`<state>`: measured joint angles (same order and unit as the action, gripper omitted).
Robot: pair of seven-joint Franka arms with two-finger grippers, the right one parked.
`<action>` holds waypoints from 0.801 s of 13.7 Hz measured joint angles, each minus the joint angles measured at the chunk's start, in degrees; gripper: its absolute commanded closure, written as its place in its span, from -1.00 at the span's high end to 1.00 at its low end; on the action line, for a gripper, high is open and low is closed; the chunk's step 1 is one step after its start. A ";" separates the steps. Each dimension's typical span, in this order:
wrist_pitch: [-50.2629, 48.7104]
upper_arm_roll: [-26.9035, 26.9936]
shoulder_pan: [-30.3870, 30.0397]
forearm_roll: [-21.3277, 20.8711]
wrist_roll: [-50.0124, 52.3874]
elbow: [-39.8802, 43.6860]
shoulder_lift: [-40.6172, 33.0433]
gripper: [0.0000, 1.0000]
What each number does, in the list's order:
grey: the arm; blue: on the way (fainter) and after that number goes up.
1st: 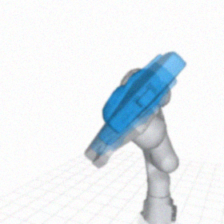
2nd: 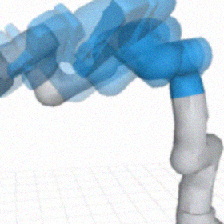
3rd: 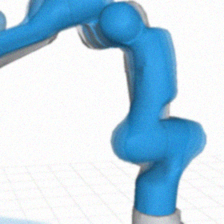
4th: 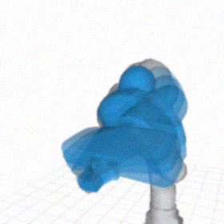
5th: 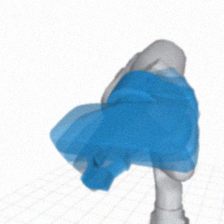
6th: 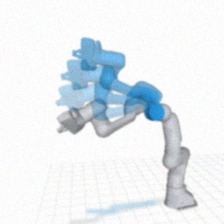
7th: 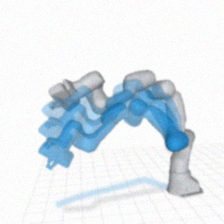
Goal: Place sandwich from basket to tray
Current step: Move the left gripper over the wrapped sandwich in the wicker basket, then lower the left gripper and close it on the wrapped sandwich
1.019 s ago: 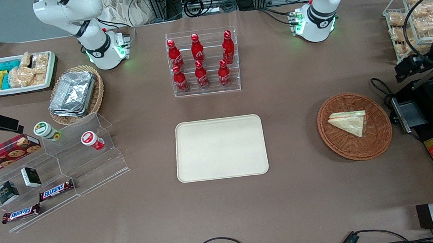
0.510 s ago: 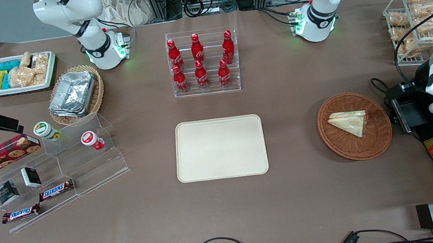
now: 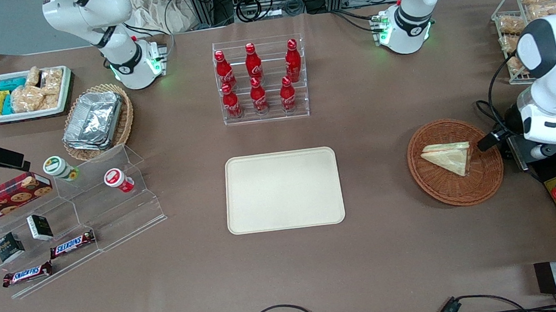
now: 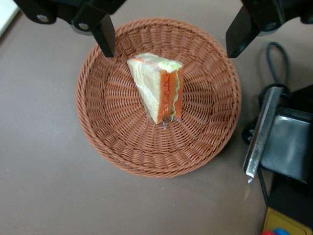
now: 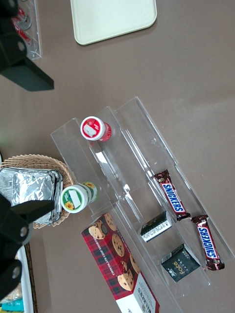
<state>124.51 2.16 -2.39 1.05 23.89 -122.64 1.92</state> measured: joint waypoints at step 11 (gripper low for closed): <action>17.16 -0.07 -0.46 2.71 13.74 -11.75 2.00 1.00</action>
<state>141.67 2.09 -2.85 3.76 37.63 -134.39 3.92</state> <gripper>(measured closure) 0.000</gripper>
